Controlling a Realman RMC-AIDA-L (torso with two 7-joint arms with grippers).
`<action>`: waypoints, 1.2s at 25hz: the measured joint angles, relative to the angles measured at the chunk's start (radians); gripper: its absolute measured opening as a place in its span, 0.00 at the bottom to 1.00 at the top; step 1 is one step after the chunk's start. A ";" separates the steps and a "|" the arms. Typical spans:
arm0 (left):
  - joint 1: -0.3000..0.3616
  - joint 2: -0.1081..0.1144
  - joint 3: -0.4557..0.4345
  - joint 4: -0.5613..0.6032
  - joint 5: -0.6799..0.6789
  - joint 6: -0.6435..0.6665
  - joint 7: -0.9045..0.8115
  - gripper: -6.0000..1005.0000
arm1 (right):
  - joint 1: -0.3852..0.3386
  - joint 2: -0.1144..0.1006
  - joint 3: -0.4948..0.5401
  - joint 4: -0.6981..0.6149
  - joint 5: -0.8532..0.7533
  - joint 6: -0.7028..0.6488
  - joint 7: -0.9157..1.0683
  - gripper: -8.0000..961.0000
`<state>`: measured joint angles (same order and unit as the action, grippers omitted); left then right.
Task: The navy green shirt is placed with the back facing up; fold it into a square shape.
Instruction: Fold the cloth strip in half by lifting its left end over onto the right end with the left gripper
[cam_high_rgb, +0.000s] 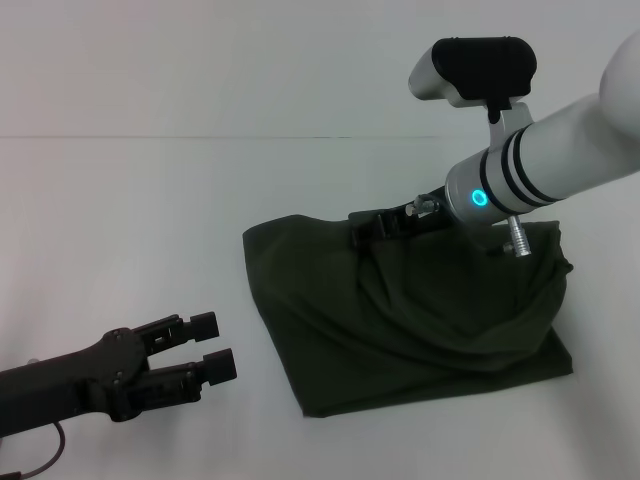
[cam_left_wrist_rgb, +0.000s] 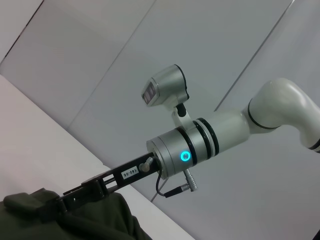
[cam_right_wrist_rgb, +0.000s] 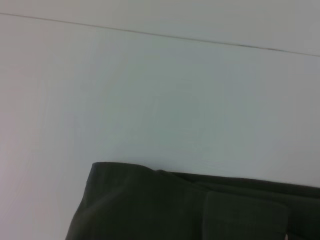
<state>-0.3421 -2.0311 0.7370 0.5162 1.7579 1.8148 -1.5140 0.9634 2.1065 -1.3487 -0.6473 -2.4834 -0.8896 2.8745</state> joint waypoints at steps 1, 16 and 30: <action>0.000 0.000 0.000 0.001 0.000 0.000 0.000 0.90 | 0.000 0.000 -0.002 0.000 0.000 0.000 0.001 0.93; -0.004 -0.005 -0.001 0.002 -0.002 0.000 0.001 0.90 | -0.003 0.000 -0.037 -0.009 0.000 0.000 0.008 0.45; -0.008 -0.010 -0.001 0.004 -0.001 -0.001 0.002 0.90 | -0.019 -0.009 -0.026 -0.020 0.036 0.000 -0.001 0.10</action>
<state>-0.3498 -2.0410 0.7362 0.5202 1.7566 1.8133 -1.5124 0.9440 2.0975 -1.3743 -0.6669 -2.4475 -0.8898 2.8735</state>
